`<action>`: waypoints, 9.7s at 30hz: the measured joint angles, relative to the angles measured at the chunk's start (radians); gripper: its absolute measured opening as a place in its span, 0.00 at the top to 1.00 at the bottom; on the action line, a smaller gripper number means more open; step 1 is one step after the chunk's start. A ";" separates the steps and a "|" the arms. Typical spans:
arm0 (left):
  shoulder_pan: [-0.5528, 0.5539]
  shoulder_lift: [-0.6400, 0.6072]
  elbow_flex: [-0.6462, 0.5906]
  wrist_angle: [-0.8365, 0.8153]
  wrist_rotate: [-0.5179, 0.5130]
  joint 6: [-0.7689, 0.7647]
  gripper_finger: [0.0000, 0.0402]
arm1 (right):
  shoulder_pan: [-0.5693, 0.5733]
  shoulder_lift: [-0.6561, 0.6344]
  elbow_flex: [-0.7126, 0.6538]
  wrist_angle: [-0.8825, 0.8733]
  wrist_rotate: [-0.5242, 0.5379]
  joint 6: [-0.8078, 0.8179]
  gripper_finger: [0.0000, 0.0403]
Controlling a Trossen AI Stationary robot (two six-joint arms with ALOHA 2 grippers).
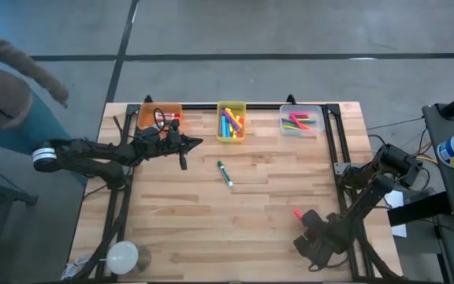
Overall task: Pick & Place Markers
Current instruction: Put the pink highlighter pen into the yellow bin, then put the green marker pen into the orange bin
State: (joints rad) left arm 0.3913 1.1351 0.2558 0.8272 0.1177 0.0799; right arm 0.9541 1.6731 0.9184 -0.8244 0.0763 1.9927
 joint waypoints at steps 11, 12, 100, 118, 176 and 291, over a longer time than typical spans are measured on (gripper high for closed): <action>0.000 0.000 0.000 -0.045 -0.018 0.021 1.00 | -0.230 -0.173 0.003 0.013 0.355 -0.311 0.82; 0.000 0.000 0.000 -0.053 -0.019 0.021 1.00 | -0.275 -0.186 0.003 0.015 0.371 -0.357 0.82; 0.000 -0.088 0.000 -0.104 -0.135 0.001 1.00 | -0.968 0.322 0.564 0.405 0.470 -1.614 0.90; 0.000 -0.135 0.000 -0.216 -0.155 -0.003 1.00 | -0.886 0.343 0.350 0.592 0.273 -1.282 0.61; -0.111 -0.079 0.000 0.134 0.254 -0.162 0.71 | -0.977 0.307 0.015 1.982 0.057 -1.865 0.83; -0.169 -0.169 0.421 -0.883 -0.430 0.068 0.87 | -0.880 0.307 0.022 1.771 0.258 -1.917 0.71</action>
State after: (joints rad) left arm 0.2223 0.9657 0.6764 -0.0556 -0.3120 0.1480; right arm 0.0745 1.9797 0.9407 0.9470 0.3340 0.0757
